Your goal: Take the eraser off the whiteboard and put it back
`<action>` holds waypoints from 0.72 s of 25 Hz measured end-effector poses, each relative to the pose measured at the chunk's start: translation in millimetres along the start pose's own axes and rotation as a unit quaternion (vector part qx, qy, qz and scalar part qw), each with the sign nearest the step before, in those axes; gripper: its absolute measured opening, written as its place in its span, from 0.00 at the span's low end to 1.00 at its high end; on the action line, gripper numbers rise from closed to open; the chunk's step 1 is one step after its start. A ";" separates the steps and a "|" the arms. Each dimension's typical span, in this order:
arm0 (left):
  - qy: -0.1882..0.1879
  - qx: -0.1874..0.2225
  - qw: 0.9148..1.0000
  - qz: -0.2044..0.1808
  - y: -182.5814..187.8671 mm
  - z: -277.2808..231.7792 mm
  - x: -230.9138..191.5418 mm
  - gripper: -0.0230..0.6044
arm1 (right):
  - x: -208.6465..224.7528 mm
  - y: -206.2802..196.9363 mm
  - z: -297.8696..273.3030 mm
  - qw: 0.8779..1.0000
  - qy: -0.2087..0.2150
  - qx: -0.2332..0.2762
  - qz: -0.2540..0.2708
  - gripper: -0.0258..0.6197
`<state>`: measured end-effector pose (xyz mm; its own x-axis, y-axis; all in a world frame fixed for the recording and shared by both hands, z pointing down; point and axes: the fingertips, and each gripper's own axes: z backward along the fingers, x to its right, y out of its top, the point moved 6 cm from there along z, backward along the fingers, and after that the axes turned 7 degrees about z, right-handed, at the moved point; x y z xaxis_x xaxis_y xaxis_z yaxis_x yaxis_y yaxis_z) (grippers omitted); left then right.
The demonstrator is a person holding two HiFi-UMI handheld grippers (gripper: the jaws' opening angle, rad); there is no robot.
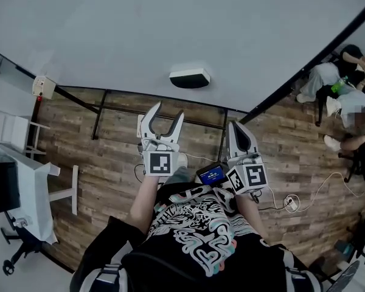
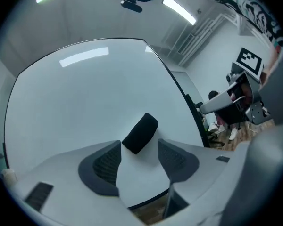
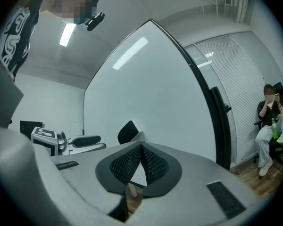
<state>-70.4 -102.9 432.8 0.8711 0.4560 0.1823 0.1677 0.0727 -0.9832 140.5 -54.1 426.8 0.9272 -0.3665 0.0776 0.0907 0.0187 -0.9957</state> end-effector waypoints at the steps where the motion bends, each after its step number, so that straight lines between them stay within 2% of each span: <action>1: 0.000 -0.002 1.000 0.013 1.5 3.6 3.2 0.39 | 0.9 1.5 5.7 1.000 0.001 0.002 0.000 0.06; 2: -0.002 -0.003 1.000 0.025 3.0 7.3 6.6 0.33 | 1.6 2.6 11.1 1.000 0.001 0.004 0.000 0.06; 3: -0.007 -0.005 0.999 0.035 4.6 11.2 10.0 0.24 | 2.2 3.2 16.2 1.000 0.002 0.006 0.000 0.06; 4: -0.015 -0.007 0.999 0.045 6.7 15.2 13.5 0.11 | 2.6 3.6 21.2 1.000 0.001 0.007 -0.001 0.06; 5: -0.024 -0.008 0.998 0.054 9.6 18.8 16.8 0.04 | 2.9 4.2 25.8 1.000 0.001 0.008 -0.002 0.06; 8: -0.036 0.003 0.997 0.062 18.7 29.1 25.8 0.04 | 1.3 5.5 38.7 1.000 0.006 0.012 -0.004 0.06; 18: -0.027 0.000 0.997 0.076 16.3 42.0 33.0 0.04 | 0.6 3.3 55.2 1.000 0.008 0.004 -0.004 0.06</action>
<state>-58.3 -49.4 422.2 0.8600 0.5093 0.0310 0.0364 -0.0007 -0.9993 161.4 -2.9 426.3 0.9203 -0.3820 0.0848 0.1011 0.0226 -0.9946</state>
